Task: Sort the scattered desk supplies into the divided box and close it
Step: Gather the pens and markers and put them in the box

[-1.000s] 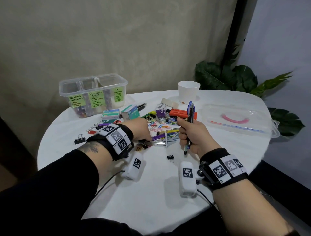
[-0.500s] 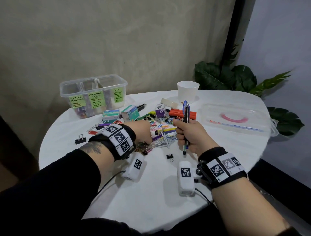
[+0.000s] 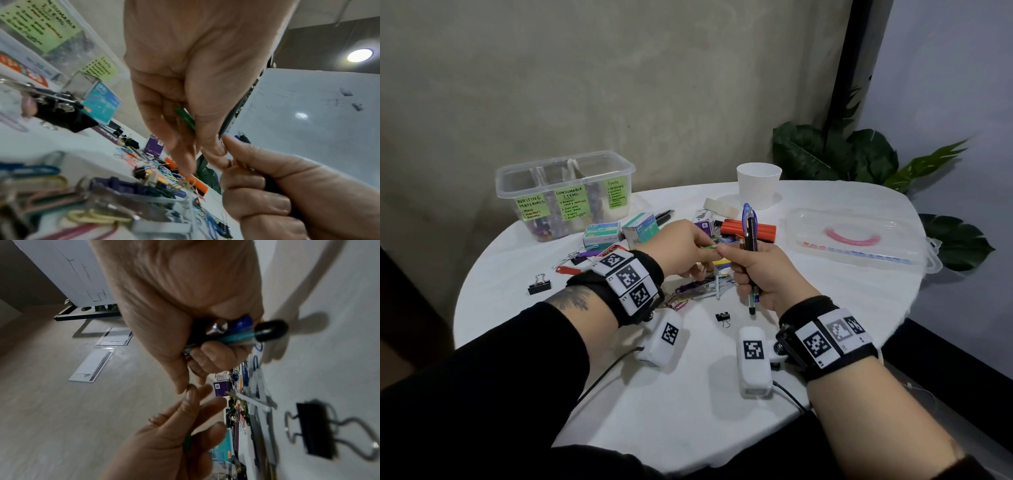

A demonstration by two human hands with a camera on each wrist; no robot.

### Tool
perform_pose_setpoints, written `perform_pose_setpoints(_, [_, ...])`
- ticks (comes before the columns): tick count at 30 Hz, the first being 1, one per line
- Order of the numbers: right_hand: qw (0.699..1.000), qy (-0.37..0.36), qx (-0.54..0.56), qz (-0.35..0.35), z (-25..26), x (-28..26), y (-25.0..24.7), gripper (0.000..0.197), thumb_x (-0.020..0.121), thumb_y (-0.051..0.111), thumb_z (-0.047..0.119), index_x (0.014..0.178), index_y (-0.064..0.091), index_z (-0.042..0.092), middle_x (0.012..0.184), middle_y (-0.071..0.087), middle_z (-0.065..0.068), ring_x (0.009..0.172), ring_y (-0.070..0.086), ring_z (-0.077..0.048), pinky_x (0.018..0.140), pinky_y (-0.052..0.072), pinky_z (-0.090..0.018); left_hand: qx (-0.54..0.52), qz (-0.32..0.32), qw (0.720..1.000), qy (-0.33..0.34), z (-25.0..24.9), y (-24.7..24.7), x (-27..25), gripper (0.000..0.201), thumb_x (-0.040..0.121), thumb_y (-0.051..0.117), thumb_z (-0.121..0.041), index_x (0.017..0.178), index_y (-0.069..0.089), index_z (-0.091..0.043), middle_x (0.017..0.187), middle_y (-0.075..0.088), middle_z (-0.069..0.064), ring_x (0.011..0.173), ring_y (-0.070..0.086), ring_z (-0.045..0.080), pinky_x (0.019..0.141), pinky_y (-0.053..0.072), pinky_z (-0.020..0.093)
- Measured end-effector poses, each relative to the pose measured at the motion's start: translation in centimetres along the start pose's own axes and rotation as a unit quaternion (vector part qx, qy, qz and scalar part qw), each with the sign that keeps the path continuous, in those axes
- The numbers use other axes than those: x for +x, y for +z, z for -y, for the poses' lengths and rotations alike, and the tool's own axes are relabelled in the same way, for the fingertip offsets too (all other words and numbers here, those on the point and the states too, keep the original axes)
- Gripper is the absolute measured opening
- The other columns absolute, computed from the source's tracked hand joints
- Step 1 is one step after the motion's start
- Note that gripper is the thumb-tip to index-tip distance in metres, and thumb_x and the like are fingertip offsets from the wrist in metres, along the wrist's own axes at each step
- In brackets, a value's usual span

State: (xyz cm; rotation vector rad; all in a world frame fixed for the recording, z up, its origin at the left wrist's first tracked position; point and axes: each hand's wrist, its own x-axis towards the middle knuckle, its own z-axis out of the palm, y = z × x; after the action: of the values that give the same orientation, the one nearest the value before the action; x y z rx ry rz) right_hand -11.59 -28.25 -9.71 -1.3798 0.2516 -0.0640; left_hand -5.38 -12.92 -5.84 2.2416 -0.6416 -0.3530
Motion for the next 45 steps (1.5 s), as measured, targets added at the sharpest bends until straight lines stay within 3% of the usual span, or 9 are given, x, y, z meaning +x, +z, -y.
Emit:
perform_pose_setpoints(4, [0.999,-0.012,0.040,-0.017,-0.1,0.3,-0.2,0.017,0.087,0.074,0.016,0.082,0.058,0.013,0.055,0.046,-0.001,0.039,0.034,-0.009,0.036,0.027,-0.019,-0.068,0.055,0.995,0.055,-1.8,1.0,0.0,0.060,0.088,0.070,-0.004,0.133,0.045,-0.034,0.069,0.070,-0.010,0.048,0.062,0.004,0.055,0.053,0.019])
perform_pose_setpoints(7, [0.995,-0.023,0.062,-0.075,-0.1,0.8,-0.5,0.016,0.089,0.072,0.022,0.084,0.061,0.012,0.056,0.049,-0.002,0.039,0.038,-0.010,0.037,0.032,-0.020,0.008,0.024,0.997,0.072,-2.0,1.2,1.0,0.082,0.080,0.080,-0.023,0.148,0.034,-0.029,0.105,0.069,-0.001,0.082,0.069,0.011,0.081,0.058,0.030])
perform_pose_setpoints(15, [0.953,-0.086,0.131,-0.260,0.3,1.1,-1.1,0.018,0.096,0.062,0.025,0.088,0.050,0.015,0.070,0.052,-0.007,0.044,0.044,-0.013,0.040,0.038,-0.025,0.363,0.069,0.926,0.082,-2.5,1.7,4.0,0.023,0.088,0.068,-0.026,0.110,0.073,-0.019,0.110,0.070,-0.003,0.101,0.064,0.017,0.091,0.052,0.032])
perform_pose_setpoints(21, [0.951,-0.090,0.140,-0.262,0.5,1.0,-1.1,0.026,0.100,0.055,0.032,0.105,0.054,0.007,0.080,0.060,-0.009,0.054,0.058,-0.018,0.053,0.059,-0.030,0.448,0.083,0.889,0.034,-2.3,3.0,5.3,0.025,0.088,0.069,-0.031,0.099,0.074,-0.010,0.098,0.071,0.005,0.091,0.066,0.024,0.079,0.054,0.033])
perform_pose_setpoints(26, [0.958,-0.072,0.203,-0.192,0.6,1.0,-0.6,0.023,0.102,0.053,0.024,0.110,0.048,0.002,0.070,0.062,-0.013,0.051,0.062,-0.022,0.062,0.063,-0.045,0.374,0.063,0.925,0.002,-1.4,2.7,5.5,0.031,0.090,0.053,-0.019,0.060,0.045,-0.014,0.060,0.042,0.002,0.054,0.039,0.018,0.051,0.034,0.027])
perform_pose_setpoints(31, [0.972,-0.031,0.145,-0.181,0.0,0.9,-0.9,0.022,0.097,0.062,0.029,0.092,0.053,0.010,0.062,0.046,-0.003,0.044,0.041,-0.014,0.043,0.043,-0.026,0.313,0.073,0.947,0.011,-0.6,2.5,5.1,0.022,0.087,0.068,-0.035,0.088,0.077,-0.016,0.080,0.073,-0.001,0.071,0.062,0.014,0.066,0.051,0.027])
perform_pose_setpoints(35, [0.984,0.014,0.095,-0.147,-0.5,1.0,-1.0,0.013,0.091,0.070,0.012,0.090,0.057,0.008,0.063,0.045,-0.004,0.042,0.037,-0.013,0.039,0.034,-0.022,0.369,0.092,0.925,0.002,-1.3,3.3,5.1,0.030,0.092,0.062,-0.036,0.099,0.074,-0.009,0.093,0.073,0.004,0.086,0.068,0.023,0.075,0.055,0.034])
perform_pose_setpoints(39, [0.989,0.052,0.048,-0.131,-0.4,0.8,-1.1,0.014,0.089,0.069,0.006,0.090,0.056,0.006,0.060,0.045,-0.005,0.038,0.036,-0.013,0.039,0.033,-0.019,0.431,0.118,0.894,-0.037,-2.0,3.6,4.3,0.031,0.101,0.046,-0.035,0.089,0.058,-0.009,0.080,0.055,0.004,0.067,0.049,0.018,0.067,0.042,0.031])
perform_pose_setpoints(45, [0.991,0.025,0.077,-0.105,-0.3,0.4,-1.0,0.014,0.085,0.076,0.013,0.086,0.062,0.009,0.057,0.049,-0.002,0.041,0.039,-0.012,0.038,0.034,-0.020,0.171,0.081,0.982,0.007,-2.1,1.1,4.0,0.022,0.099,0.050,-0.029,0.091,0.063,-0.014,0.073,0.055,-0.001,0.062,0.046,0.014,0.056,0.037,0.024])
